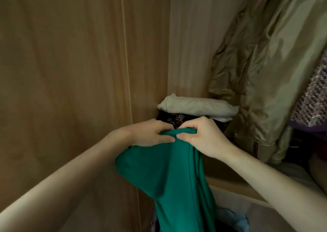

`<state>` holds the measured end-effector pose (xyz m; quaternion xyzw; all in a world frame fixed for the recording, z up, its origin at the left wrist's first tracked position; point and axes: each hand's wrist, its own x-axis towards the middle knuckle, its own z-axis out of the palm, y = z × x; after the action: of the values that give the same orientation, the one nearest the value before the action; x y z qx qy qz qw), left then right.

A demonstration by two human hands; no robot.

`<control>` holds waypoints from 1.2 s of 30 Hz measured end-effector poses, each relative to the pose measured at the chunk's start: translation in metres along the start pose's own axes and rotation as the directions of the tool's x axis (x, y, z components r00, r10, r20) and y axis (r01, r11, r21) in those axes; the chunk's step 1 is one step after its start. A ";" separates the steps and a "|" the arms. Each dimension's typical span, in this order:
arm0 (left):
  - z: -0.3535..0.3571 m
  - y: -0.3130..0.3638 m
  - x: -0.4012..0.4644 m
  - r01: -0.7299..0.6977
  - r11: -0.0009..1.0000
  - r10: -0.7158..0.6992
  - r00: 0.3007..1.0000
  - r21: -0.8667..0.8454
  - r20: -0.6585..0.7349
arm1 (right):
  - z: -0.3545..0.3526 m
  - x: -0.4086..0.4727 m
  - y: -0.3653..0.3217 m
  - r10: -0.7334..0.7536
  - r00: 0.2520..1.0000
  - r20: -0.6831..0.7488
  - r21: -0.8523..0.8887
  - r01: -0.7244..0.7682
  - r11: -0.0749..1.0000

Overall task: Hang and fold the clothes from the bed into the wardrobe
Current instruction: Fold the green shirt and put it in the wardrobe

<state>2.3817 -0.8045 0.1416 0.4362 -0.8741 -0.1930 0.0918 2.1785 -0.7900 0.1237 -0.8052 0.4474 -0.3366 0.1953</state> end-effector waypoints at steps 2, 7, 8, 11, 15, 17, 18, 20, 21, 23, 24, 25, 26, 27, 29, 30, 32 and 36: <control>0.003 -0.011 0.025 -0.064 0.998 0.062 0.992 -0.014 -0.107 | -0.007 0.010 0.012 0.028 0.999 -0.041 0.000 -0.028 1.000; 0.015 -0.001 0.075 -0.217 0.966 0.158 0.925 -0.140 -0.345 | -0.021 0.018 0.042 0.153 0.944 -0.293 0.294 -0.064 0.954; 0.012 0.002 0.084 -0.229 0.955 0.142 0.911 -0.190 -0.386 | -0.021 0.017 0.050 0.187 0.931 -0.314 0.415 -0.043 0.909; -0.011 0.002 0.111 -0.190 0.961 0.072 0.875 -0.202 -0.478 | 0.001 0.009 0.077 0.245 0.951 -0.191 0.613 -0.079 0.786; -0.035 0.001 0.135 -0.135 0.986 0.085 0.906 -0.094 -0.415 | 0.060 0.006 0.127 0.289 0.955 -0.072 0.449 -0.228 0.864; -0.041 0.000 0.141 -0.133 0.991 0.115 0.920 -0.022 -0.376 | 0.077 0.009 0.149 0.378 0.926 -0.026 0.387 -0.339 0.857; -0.045 -0.004 0.143 -0.124 0.992 0.109 0.917 -0.015 -0.383 | 0.082 0.011 0.160 0.399 0.916 0.031 0.338 -0.386 0.859; -0.057 -0.018 0.143 -0.088 0.994 0.055 0.905 -0.060 -0.422 | 0.084 0.013 0.178 0.415 0.895 0.165 0.282 -0.446 0.850; -0.064 -0.028 0.143 -0.056 0.994 0.010 0.901 -0.092 -0.434 | 0.080 0.015 0.186 0.425 0.884 0.196 0.333 -0.467 0.819; -0.075 -0.053 0.140 0.016 0.992 -0.073 0.888 -0.127 -0.455 | 0.063 0.024 0.198 0.469 0.868 0.161 0.435 -0.489 0.756; -0.077 -0.067 0.140 0.048 0.991 -0.104 0.870 -0.128 -0.481 | 0.049 0.032 0.204 0.502 0.861 0.079 0.446 -0.481 0.755; -0.077 -0.083 0.140 0.084 0.990 -0.133 0.849 -0.117 -0.511 | 0.036 0.041 0.209 0.525 0.851 -0.021 0.443 -0.463 0.768; -0.076 -0.096 0.141 0.125 0.986 -0.163 0.826 -0.106 -0.539 | 0.019 0.052 0.213 0.543 0.832 -0.111 0.440 -0.449 0.777; -0.072 -0.110 0.143 0.163 0.982 -0.187 0.806 -0.094 -0.562 | 0.002 0.063 0.215 0.543 0.822 -0.171 0.421 -0.437 0.795; -0.058 -0.134 0.148 0.257 0.965 -0.235 0.771 -0.048 -0.591 | -0.026 0.085 0.219 0.490 0.851 -0.189 0.305 -0.424 0.853; -0.050 -0.146 0.151 0.308 0.951 -0.259 0.760 -0.020 -0.596 | -0.037 0.096 0.220 0.477 0.864 -0.164 0.237 -0.435 0.869; -0.034 -0.171 0.162 0.410 0.911 -0.307 0.753 0.050 -0.582 | -0.046 0.118 0.223 0.478 0.875 -0.074 0.127 -0.468 0.875; 0.011 -0.196 0.182 0.579 0.742 -0.370 0.773 0.337 -0.515 | -0.030 0.151 0.245 0.508 0.861 0.035 -0.098 -0.502 0.859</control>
<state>2.4111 -1.0538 0.0482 0.6882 -0.7087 0.1086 0.1114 2.0685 -1.0470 0.0492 -0.6771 0.6507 -0.2302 0.2552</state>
